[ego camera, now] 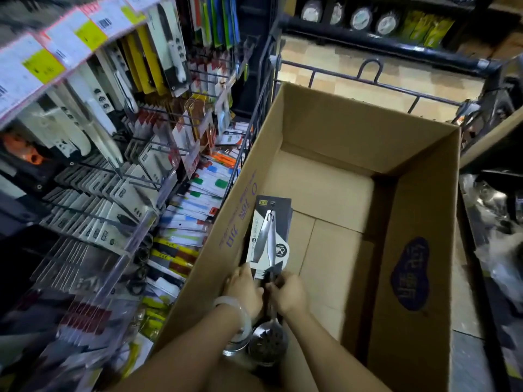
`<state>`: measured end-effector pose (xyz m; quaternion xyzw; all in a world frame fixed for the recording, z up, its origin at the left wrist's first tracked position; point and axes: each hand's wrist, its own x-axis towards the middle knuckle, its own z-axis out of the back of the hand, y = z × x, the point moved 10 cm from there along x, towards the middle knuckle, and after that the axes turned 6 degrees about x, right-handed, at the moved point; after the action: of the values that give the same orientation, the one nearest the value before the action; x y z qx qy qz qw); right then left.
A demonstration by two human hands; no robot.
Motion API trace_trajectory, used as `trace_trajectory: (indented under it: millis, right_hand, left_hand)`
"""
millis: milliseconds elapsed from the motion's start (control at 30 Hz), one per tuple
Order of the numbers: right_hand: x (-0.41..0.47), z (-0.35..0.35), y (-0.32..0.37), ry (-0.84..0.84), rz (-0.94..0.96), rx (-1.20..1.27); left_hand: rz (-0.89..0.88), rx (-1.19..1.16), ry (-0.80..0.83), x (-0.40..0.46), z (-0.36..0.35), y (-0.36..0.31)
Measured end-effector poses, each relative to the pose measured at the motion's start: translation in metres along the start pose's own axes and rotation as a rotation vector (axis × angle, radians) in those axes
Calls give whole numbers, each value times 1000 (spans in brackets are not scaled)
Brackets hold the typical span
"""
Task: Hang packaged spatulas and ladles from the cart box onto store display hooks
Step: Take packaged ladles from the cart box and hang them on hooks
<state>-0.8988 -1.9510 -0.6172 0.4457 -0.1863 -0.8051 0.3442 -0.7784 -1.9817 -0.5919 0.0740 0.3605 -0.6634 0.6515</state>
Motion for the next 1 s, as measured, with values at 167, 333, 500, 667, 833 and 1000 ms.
trace_trajectory:
  millis: [167, 333, 500, 667, 833, 1000]
  right_hand:
    - [-31, 8, 10, 228, 72, 563]
    - [-42, 30, 39, 336, 124, 683]
    - [-29, 54, 53, 365, 82, 786]
    - [8, 51, -2, 63, -127, 513]
    - [16, -1, 1, 126, -73, 105]
    - [19, -6, 14, 32, 7, -116]
  left_hand:
    - [-11, -225, -101, -10, 21, -4]
    - [-96, -709, -179, -21, 54, -14]
    - [-71, -976, -236, -32, 87, -14]
    - [-103, -989, -229, -37, 102, -7]
    - [-108, -917, -213, -38, 87, 2]
    - [-109, -874, -220, -36, 84, 7]
